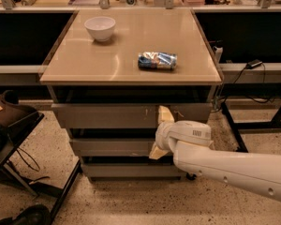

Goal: Open top drawer

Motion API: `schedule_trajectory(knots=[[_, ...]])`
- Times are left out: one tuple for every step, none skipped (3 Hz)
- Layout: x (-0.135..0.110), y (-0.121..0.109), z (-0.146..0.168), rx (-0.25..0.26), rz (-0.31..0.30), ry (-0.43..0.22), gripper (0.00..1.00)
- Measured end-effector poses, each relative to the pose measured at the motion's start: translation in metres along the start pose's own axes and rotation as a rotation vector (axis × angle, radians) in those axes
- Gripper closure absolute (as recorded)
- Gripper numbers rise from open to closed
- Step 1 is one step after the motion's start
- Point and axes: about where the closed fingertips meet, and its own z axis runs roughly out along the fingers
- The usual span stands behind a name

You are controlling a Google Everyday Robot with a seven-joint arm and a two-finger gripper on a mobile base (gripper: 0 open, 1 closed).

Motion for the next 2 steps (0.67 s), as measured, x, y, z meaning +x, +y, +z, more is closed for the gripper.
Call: schedule_trajectory(knots=[[0.0248, -0.0089, 0.0108, -0.008, 0.037, 0.052, 0.00], [0.0248, -0.0088, 0.0108, -0.008, 0.037, 0.052, 0.00]])
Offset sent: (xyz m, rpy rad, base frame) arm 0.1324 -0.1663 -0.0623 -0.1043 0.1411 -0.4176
